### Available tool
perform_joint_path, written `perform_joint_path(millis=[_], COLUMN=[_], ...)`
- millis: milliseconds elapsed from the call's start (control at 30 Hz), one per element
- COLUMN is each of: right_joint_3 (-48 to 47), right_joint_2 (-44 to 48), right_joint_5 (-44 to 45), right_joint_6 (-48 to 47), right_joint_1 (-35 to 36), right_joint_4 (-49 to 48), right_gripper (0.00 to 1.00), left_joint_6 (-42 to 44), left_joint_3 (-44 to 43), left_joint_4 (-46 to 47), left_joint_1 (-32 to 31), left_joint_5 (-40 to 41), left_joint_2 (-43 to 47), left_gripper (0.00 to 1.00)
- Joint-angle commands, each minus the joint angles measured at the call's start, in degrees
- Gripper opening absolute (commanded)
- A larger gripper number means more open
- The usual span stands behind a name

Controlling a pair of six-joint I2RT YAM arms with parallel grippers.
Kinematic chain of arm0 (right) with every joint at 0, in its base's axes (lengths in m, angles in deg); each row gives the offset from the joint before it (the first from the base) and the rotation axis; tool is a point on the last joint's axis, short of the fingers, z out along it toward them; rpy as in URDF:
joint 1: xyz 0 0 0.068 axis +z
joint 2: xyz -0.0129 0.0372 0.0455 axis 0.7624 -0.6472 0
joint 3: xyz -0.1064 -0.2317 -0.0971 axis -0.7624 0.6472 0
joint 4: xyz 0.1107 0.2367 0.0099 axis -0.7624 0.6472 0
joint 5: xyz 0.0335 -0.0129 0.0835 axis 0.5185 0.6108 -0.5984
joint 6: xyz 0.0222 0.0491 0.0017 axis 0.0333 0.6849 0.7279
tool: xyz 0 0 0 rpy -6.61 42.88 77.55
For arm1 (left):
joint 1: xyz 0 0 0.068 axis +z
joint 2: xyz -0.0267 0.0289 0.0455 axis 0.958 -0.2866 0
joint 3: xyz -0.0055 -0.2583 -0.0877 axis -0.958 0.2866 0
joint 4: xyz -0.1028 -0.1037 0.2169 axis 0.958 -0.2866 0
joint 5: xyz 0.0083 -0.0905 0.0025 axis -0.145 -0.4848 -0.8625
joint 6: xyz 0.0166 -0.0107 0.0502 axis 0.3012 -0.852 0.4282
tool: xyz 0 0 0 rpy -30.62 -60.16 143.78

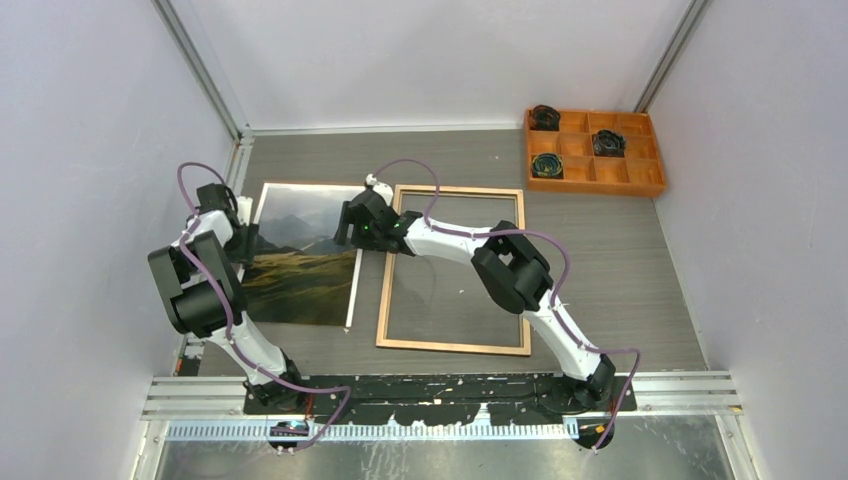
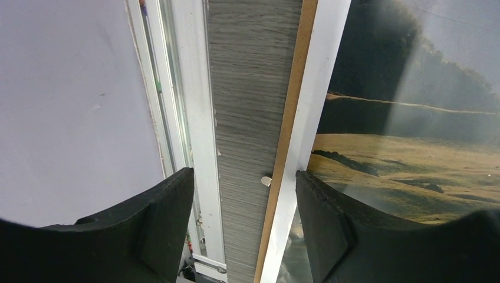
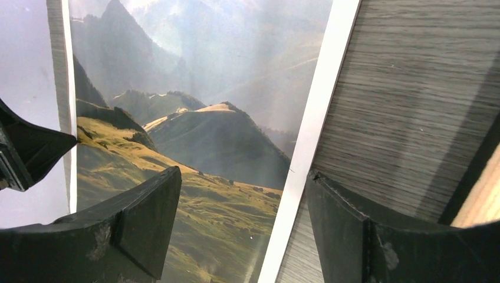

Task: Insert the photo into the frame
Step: Pick up the photo at the center of the board.

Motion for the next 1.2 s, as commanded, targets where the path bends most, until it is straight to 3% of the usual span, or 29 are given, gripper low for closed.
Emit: perform_joint_path(millis=[0, 533, 833, 900, 1167], right_joint_3=[-0.3, 3.7, 3.9, 3.8, 3.3], right_joint_2=[6.1, 10.2, 7.6, 6.9, 5.9], right_joint_5=[-5.6, -9.5, -11.5, -11.6, -10.2], right_joint_6=[1.1, -1.4, 2.8, 4.0, 3.6], right_joint_1=[1.7, 2.7, 1.8, 1.4, 0.8], right_joint_4=[-9.4, -13.1, -15.7, -15.9, -13.6], right_gripper=[0.80, 0.80, 0.79, 0.76, 0.44], left_joint_6=[0.2, 1.3, 1.2, 1.3, 1.1], left_joint_3=[4.0, 5.2, 4.5, 4.6, 1.8], left_joint_4=[-1.0, -1.6, -2.5, -2.5, -5.6], left_joint_1=[-0.6, -2.5, -2.6, -2.6, -2.3], left_joint_5=[-3.0, -3.3, -3.6, -3.6, -5.2], left_joint_2=[-4.2, -2.5, -2.0, -1.8, -1.1], left_gripper=[0.67, 0.69, 0.70, 0.70, 0.70])
